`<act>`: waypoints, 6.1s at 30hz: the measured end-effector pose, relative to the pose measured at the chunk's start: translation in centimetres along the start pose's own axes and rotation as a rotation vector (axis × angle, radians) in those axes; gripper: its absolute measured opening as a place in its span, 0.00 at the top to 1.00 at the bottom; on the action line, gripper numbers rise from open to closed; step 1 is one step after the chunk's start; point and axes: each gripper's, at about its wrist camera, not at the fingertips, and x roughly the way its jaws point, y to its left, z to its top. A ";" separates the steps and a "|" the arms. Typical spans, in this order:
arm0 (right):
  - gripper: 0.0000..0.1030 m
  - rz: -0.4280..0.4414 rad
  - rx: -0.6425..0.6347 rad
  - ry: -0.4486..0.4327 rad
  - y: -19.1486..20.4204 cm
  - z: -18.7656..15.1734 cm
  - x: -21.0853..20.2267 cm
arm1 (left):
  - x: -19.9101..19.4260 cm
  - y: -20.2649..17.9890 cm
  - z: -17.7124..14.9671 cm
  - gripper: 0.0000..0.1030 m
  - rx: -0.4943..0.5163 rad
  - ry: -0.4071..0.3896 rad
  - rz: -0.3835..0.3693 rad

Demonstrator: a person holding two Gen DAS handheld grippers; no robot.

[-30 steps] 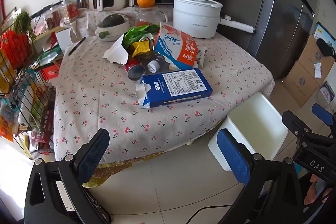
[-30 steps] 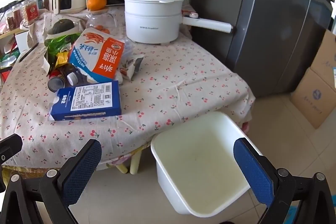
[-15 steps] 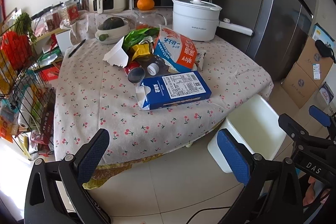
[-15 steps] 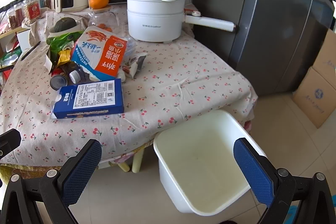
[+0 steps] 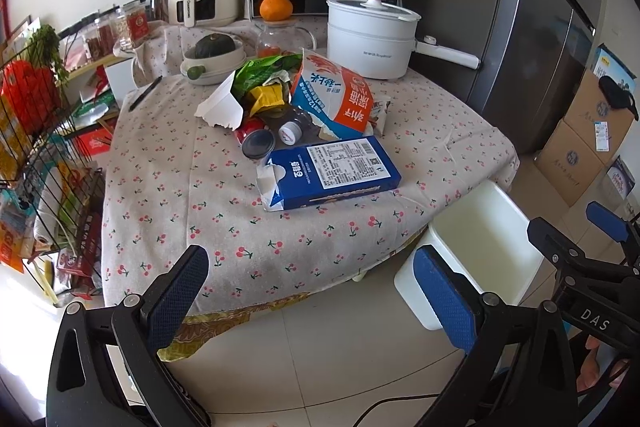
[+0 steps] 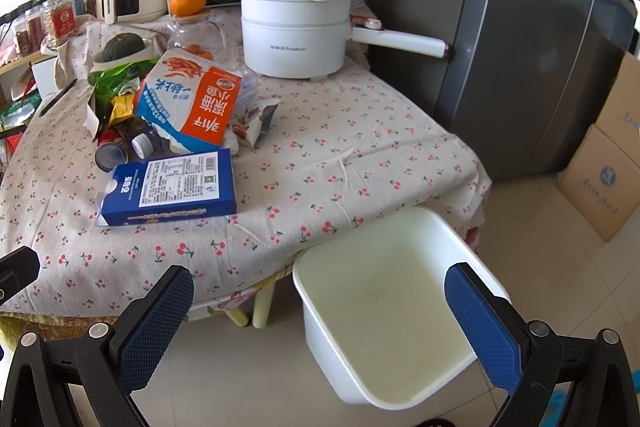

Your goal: Collect trash

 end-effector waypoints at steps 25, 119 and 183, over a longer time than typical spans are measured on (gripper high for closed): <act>0.00 -0.002 0.004 -0.001 -0.1 -0.1 0.0 | -0.3 -0.5 0.4 0.00 0.010 -0.009 0.000; 0.10 0.295 0.037 0.262 8.8 13.9 16.3 | 4.5 13.6 9.5 1.00 -0.231 0.025 -0.307; 0.97 0.218 0.519 0.519 -20.1 -2.2 14.8 | 6.9 -9.8 3.9 1.00 0.293 0.122 -0.550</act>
